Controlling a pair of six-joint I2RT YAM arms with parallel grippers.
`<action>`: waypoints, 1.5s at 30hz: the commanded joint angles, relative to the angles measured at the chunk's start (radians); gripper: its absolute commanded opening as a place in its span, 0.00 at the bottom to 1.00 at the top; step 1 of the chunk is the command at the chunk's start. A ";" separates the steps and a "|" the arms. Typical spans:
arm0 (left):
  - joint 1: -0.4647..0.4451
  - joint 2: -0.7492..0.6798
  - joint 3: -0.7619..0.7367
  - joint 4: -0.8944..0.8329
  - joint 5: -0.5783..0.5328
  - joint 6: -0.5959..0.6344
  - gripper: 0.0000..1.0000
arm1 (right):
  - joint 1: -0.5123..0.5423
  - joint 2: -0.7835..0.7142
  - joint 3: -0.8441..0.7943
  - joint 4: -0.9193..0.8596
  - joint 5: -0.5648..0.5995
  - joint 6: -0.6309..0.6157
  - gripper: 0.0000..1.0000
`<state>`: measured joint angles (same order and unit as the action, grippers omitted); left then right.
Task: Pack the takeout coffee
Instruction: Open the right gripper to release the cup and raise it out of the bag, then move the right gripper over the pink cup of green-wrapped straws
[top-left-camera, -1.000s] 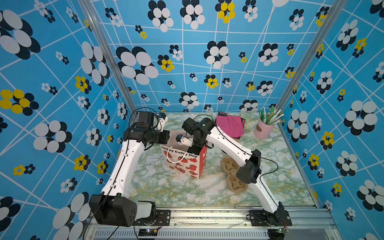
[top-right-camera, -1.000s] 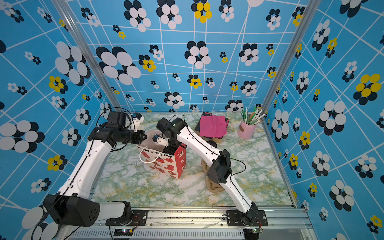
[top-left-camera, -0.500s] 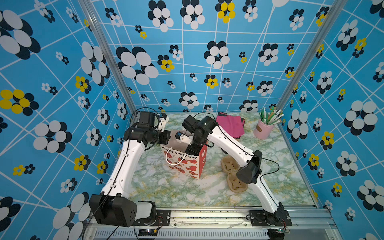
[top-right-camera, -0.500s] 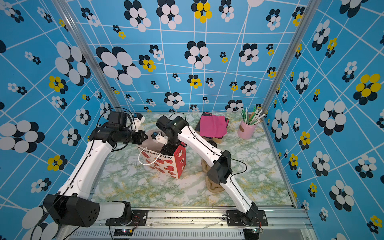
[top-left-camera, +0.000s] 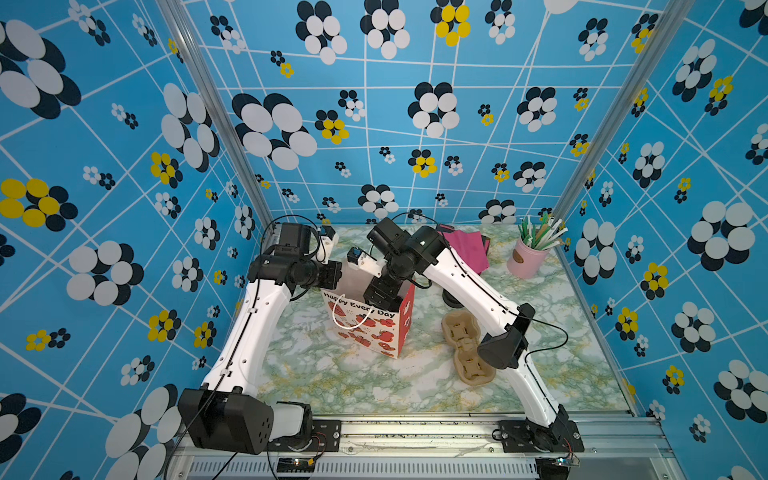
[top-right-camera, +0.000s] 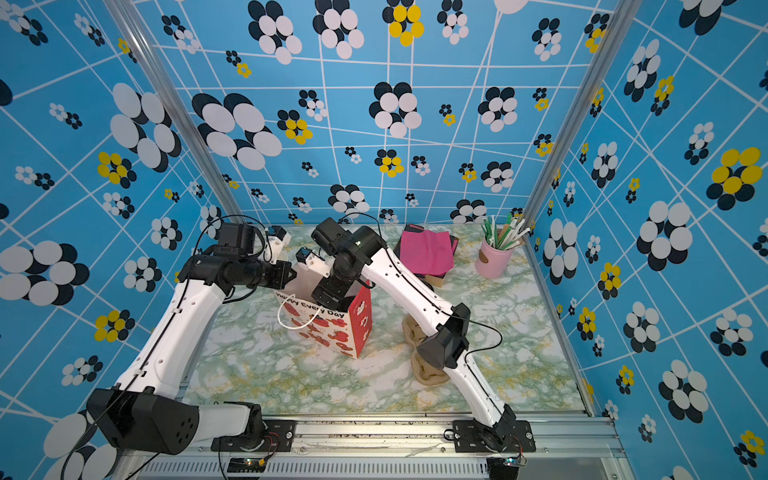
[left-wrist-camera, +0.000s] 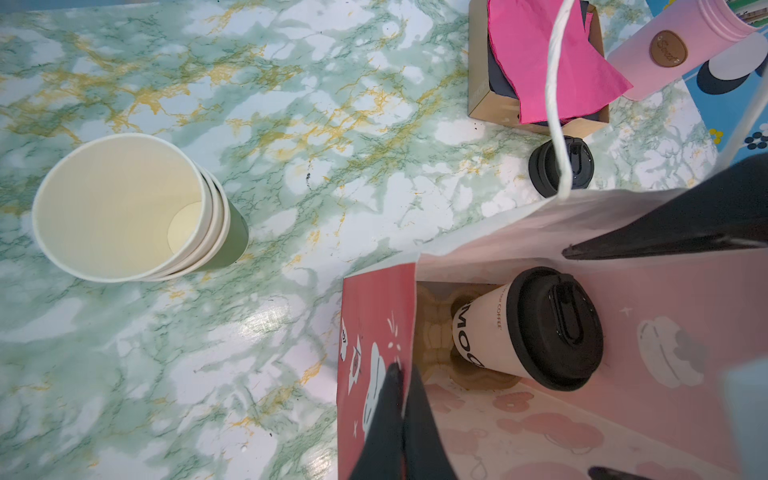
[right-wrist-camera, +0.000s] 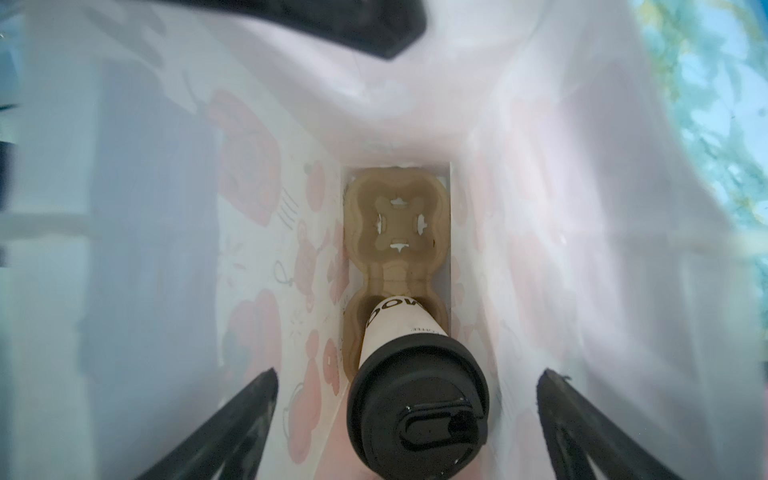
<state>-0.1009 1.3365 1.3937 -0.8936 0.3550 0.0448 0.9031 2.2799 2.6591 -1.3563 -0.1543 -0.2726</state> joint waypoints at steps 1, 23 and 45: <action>-0.010 0.002 -0.014 -0.021 0.002 0.010 0.00 | 0.008 -0.066 0.038 0.044 -0.028 0.012 0.99; -0.011 -0.023 0.028 -0.023 -0.026 -0.019 0.37 | -0.013 -0.385 -0.120 0.238 0.036 0.035 0.99; -0.010 -0.133 0.123 0.039 -0.030 -0.091 0.85 | -0.312 -0.947 -1.033 0.643 0.166 0.202 0.99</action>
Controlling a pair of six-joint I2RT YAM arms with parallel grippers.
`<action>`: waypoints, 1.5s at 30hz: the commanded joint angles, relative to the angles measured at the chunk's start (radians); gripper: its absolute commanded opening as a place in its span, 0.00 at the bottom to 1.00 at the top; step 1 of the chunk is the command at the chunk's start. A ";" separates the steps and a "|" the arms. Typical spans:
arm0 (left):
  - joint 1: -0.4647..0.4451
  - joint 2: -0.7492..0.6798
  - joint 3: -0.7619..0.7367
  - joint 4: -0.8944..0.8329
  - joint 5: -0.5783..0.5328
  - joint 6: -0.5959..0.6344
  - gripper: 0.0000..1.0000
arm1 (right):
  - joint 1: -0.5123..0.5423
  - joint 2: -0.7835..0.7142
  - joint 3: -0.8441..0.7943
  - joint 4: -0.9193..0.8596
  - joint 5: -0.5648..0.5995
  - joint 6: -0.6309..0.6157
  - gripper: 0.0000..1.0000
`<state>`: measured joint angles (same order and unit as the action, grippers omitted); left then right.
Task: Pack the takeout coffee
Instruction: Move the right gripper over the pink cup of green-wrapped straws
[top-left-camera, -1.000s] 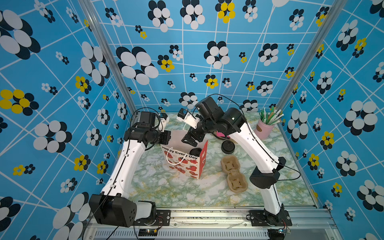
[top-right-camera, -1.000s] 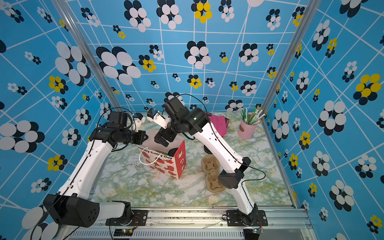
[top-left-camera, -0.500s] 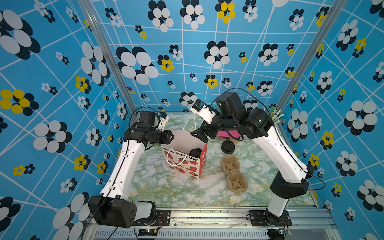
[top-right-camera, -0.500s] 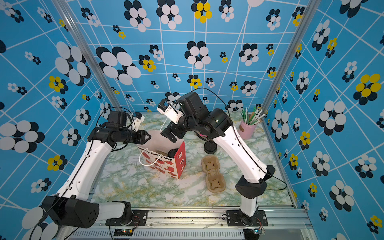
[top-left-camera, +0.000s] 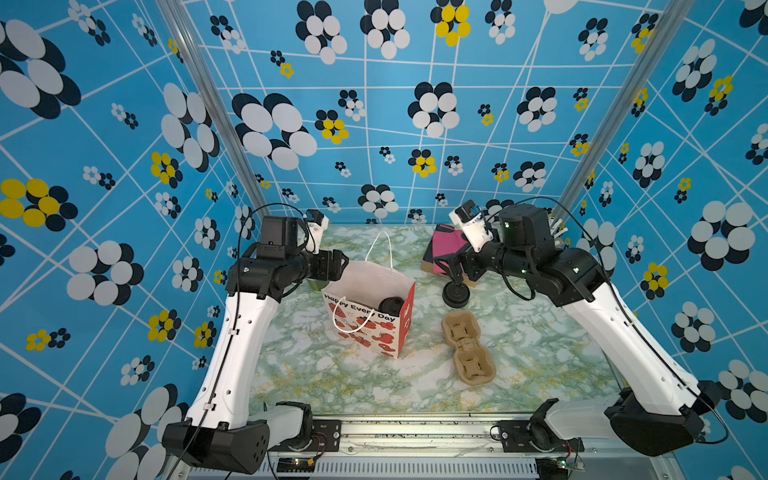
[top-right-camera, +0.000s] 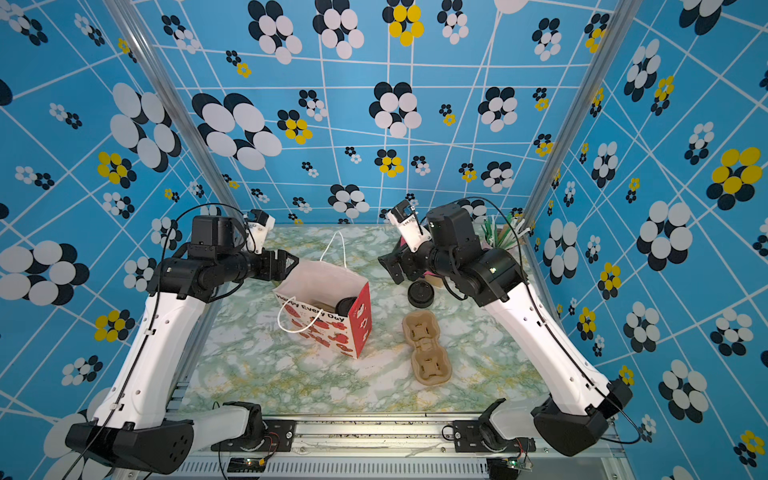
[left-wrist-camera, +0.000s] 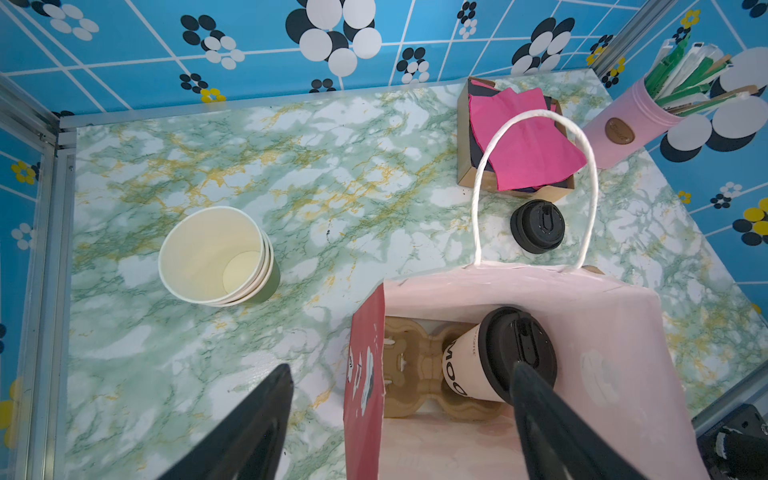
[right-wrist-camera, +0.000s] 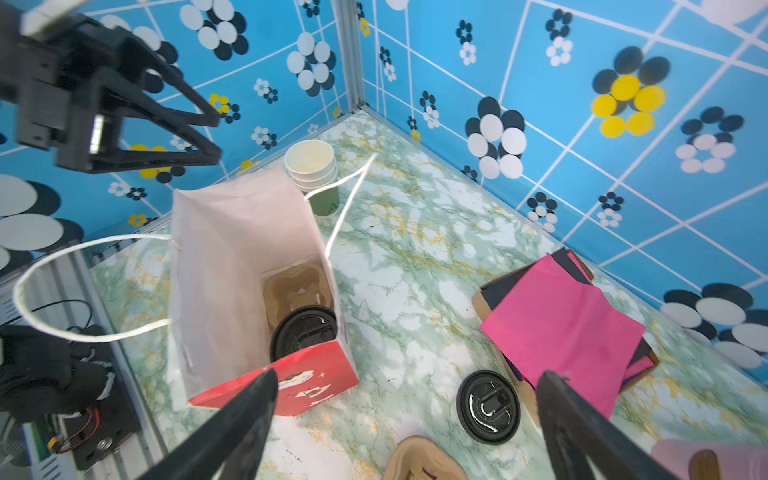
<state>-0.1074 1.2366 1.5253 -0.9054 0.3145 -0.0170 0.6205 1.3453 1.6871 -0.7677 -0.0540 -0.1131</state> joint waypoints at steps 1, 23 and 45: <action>-0.003 -0.039 -0.016 0.064 0.015 -0.034 0.86 | -0.041 -0.014 -0.078 0.057 0.076 0.050 0.99; 0.020 -0.093 -0.117 0.145 0.019 -0.053 0.93 | -0.253 0.038 -0.148 0.101 0.208 0.111 0.95; 0.027 -0.101 -0.199 0.211 0.080 -0.037 0.97 | -0.554 0.318 0.102 0.095 0.310 0.107 0.57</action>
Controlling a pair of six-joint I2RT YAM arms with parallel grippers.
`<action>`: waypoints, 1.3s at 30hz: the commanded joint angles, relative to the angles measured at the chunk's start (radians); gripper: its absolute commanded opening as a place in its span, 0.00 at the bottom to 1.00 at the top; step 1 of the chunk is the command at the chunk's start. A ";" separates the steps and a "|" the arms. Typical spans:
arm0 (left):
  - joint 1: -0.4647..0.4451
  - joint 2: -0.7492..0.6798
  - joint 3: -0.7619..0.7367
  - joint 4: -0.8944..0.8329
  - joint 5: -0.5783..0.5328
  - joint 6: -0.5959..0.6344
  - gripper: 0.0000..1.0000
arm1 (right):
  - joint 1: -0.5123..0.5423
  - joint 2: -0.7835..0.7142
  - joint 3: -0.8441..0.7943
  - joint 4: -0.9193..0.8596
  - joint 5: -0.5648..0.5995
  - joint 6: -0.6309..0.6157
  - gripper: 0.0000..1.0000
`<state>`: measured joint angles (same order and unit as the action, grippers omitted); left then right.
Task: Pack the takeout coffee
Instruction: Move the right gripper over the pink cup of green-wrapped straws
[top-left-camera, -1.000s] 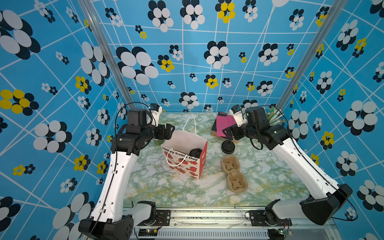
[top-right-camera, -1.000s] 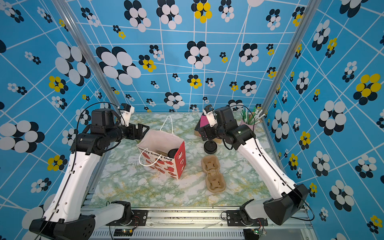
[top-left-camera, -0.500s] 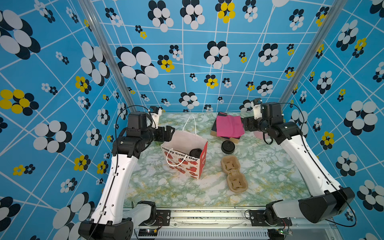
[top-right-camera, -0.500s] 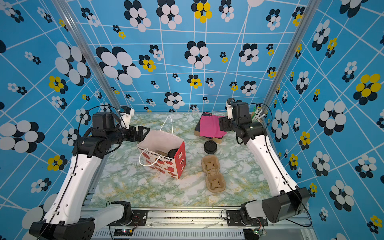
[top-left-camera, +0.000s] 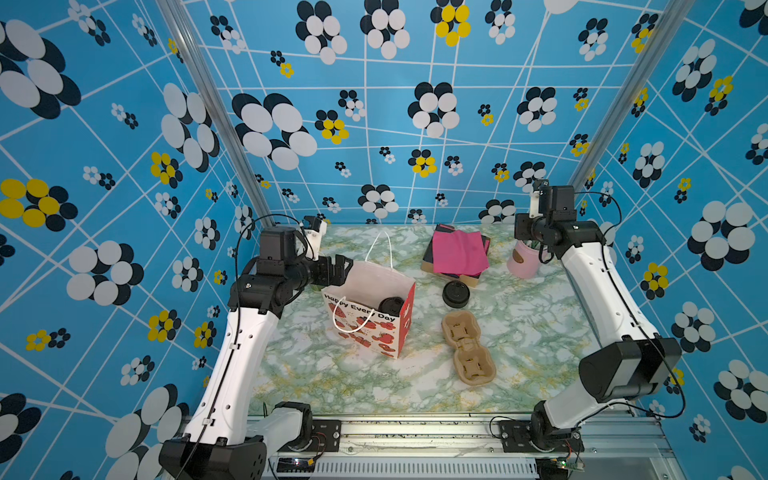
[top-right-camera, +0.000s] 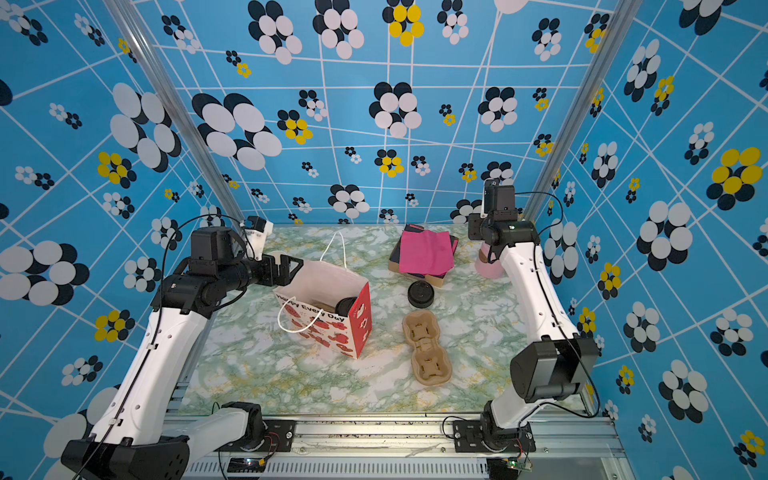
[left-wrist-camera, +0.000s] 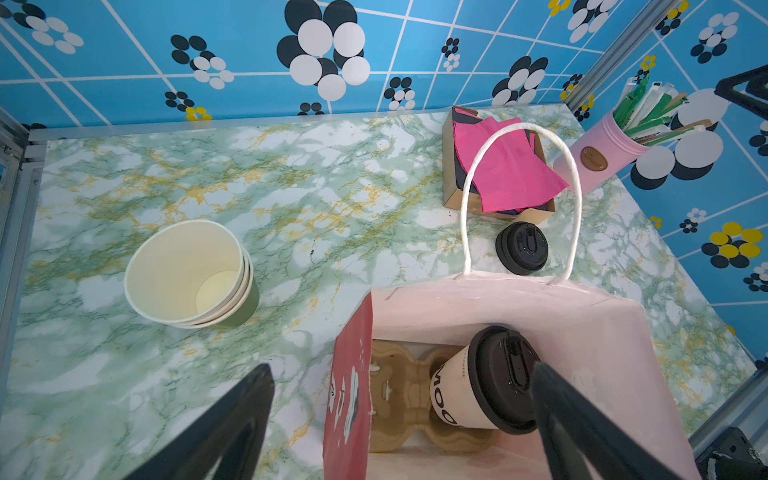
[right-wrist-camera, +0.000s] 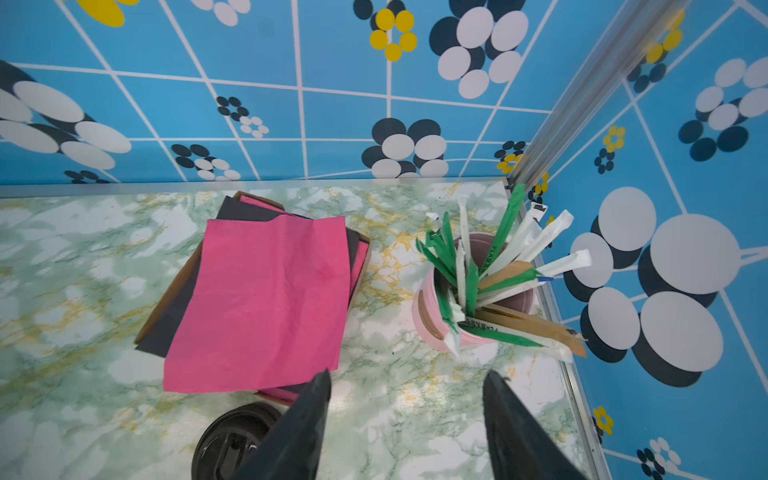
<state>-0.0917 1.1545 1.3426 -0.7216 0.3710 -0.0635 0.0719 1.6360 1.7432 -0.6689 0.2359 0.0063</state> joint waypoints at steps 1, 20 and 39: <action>0.011 -0.018 -0.021 0.030 0.026 0.008 0.97 | -0.005 0.049 0.065 -0.010 0.017 -0.020 0.56; 0.017 -0.029 -0.055 0.044 0.040 0.009 0.98 | -0.005 0.410 0.384 -0.149 0.073 -0.078 0.35; 0.018 -0.035 -0.065 0.042 0.047 0.008 0.98 | -0.021 0.572 0.528 -0.221 0.119 -0.114 0.28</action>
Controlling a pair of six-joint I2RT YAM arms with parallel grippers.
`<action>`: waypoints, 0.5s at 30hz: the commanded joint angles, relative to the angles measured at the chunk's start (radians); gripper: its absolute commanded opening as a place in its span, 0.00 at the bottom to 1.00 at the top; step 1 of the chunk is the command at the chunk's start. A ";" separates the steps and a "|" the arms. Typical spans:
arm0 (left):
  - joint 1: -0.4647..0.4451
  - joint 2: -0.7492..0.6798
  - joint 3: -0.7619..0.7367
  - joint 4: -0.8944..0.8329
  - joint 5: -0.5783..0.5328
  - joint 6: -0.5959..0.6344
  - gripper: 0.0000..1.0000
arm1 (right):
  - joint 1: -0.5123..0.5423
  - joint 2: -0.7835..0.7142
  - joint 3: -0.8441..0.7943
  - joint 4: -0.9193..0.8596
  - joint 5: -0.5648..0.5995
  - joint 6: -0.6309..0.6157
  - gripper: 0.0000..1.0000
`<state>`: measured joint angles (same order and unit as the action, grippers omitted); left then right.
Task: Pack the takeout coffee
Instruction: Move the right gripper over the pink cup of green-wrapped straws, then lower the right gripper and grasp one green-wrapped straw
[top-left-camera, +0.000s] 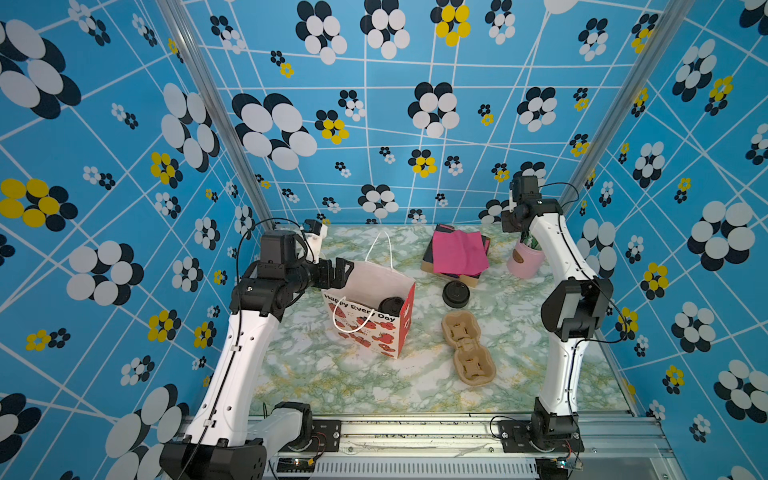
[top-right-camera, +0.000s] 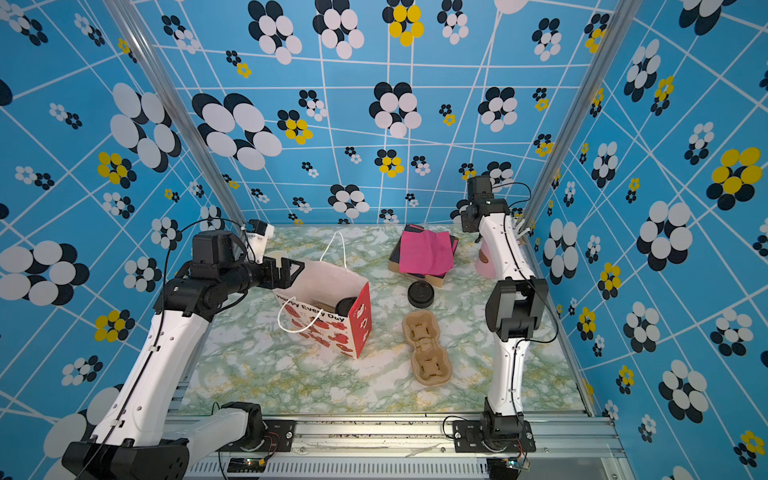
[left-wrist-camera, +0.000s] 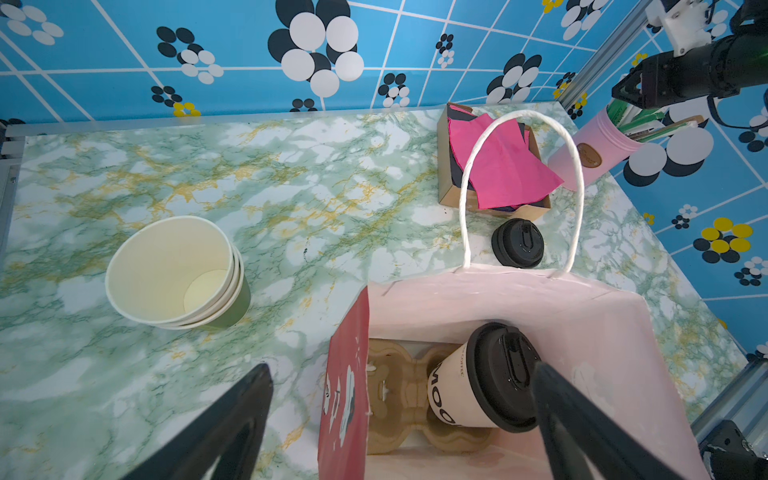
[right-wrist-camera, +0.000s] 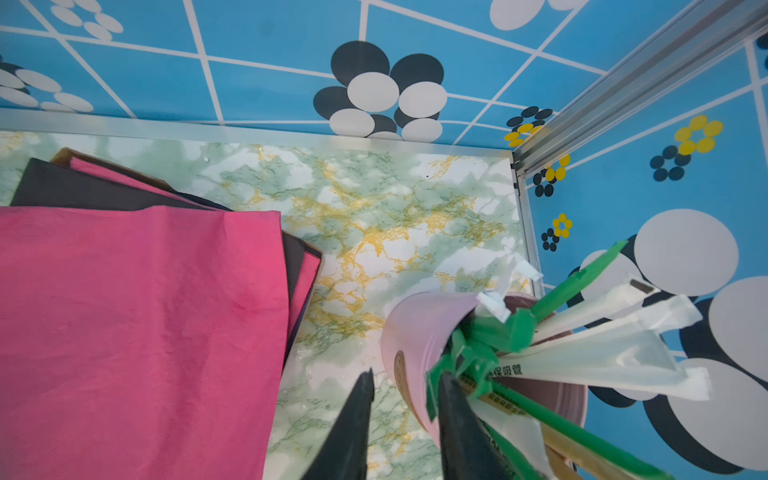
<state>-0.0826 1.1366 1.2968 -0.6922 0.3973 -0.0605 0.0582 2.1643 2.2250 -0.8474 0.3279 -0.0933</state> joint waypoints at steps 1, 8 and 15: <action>0.009 -0.016 -0.018 0.013 0.021 0.005 0.98 | -0.008 0.055 0.060 -0.051 0.033 -0.019 0.26; 0.008 -0.016 -0.016 0.004 0.025 0.008 0.98 | -0.009 0.081 0.084 -0.056 0.101 -0.063 0.19; 0.009 -0.013 -0.019 0.008 0.030 0.005 0.99 | -0.009 0.083 0.084 -0.043 0.145 -0.088 0.03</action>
<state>-0.0807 1.1366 1.2968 -0.6914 0.4061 -0.0608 0.0555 2.2292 2.2787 -0.8803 0.4271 -0.1650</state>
